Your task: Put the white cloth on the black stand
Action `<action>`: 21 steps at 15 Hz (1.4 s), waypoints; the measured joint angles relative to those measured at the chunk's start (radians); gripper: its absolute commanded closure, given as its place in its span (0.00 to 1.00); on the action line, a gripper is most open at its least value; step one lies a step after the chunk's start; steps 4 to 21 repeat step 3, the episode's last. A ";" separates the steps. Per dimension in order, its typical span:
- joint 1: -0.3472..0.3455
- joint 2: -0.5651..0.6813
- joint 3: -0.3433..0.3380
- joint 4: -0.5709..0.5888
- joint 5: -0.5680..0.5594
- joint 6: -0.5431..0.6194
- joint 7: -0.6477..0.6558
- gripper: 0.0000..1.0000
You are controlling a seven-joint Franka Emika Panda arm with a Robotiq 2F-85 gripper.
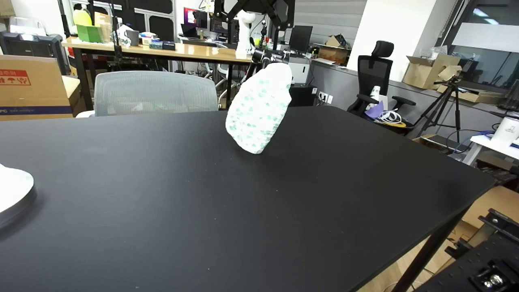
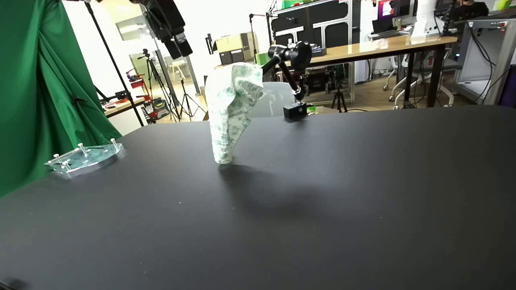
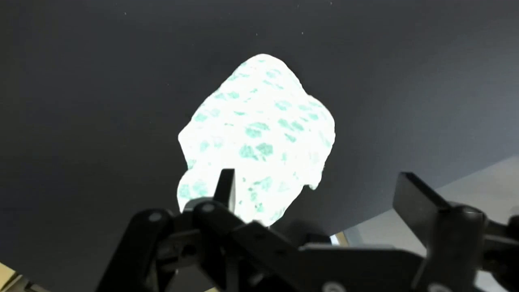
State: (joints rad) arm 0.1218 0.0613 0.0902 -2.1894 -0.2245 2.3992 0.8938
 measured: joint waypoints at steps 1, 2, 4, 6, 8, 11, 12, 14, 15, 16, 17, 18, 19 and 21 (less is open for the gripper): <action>0.000 -0.004 0.005 0.000 0.028 -0.020 -0.061 0.00; 0.000 -0.010 0.007 -0.001 0.054 -0.038 -0.114 0.00; 0.000 -0.015 0.009 -0.001 0.076 -0.058 -0.160 0.00; 0.000 -0.015 0.009 -0.001 0.076 -0.058 -0.160 0.00; 0.000 -0.015 0.009 -0.001 0.076 -0.058 -0.160 0.00; 0.000 -0.015 0.009 -0.001 0.076 -0.058 -0.160 0.00; 0.000 -0.015 0.009 -0.001 0.076 -0.058 -0.160 0.00; 0.000 -0.015 0.009 -0.001 0.076 -0.058 -0.160 0.00; 0.000 -0.015 0.009 -0.001 0.076 -0.058 -0.160 0.00; 0.000 -0.015 0.009 -0.001 0.076 -0.058 -0.160 0.00; 0.000 -0.015 0.009 -0.001 0.076 -0.058 -0.160 0.00; 0.000 -0.015 0.009 -0.001 0.076 -0.058 -0.160 0.00; 0.000 -0.015 0.009 -0.001 0.076 -0.058 -0.160 0.00; 0.000 -0.015 0.009 -0.001 0.076 -0.058 -0.160 0.00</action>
